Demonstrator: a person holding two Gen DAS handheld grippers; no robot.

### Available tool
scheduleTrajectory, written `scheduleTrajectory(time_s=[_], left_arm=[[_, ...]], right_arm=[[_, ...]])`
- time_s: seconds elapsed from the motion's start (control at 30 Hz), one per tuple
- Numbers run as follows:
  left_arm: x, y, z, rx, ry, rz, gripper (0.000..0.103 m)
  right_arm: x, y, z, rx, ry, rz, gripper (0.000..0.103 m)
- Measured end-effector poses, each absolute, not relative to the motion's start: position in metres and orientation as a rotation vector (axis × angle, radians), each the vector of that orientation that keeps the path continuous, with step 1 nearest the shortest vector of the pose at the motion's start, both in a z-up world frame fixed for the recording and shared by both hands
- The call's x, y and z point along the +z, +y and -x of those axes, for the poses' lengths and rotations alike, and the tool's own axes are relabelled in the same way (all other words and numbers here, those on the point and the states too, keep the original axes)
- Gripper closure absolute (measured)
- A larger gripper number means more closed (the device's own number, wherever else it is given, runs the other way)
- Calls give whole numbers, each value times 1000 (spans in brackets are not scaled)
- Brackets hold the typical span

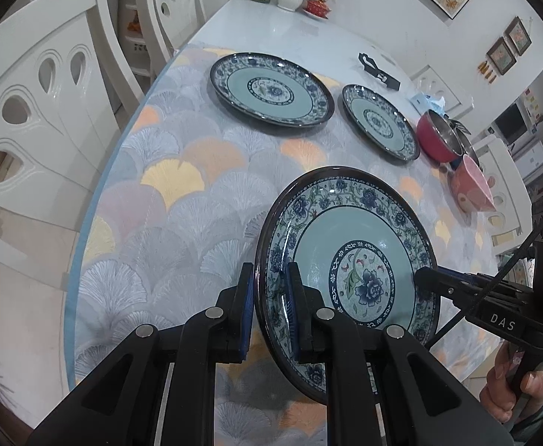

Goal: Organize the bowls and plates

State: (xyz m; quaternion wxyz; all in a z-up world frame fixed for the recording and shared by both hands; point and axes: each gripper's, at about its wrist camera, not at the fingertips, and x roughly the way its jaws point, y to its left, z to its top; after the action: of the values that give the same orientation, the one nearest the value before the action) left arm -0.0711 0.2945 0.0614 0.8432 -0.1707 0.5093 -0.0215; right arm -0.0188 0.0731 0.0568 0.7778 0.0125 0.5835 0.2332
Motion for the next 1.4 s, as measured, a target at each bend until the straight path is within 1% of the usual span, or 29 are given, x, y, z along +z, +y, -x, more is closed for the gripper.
scheduleTrajectory(time_s=[0.63,0.93,1.23,1.4], left_arm=[[35,287,69,-25,1126,369,90],[30,286,68,-13,1150,354,90],[41,293,65,2,1132,346,89],[67,297,58,-2,1076,320,89]], right_arm=[[28,63,18,474,1348,-70,84],[25,62,17,472,1362,-63,84],[35,61,12,477,1336,-52,84],[62,64,2,465,1245,8,84]])
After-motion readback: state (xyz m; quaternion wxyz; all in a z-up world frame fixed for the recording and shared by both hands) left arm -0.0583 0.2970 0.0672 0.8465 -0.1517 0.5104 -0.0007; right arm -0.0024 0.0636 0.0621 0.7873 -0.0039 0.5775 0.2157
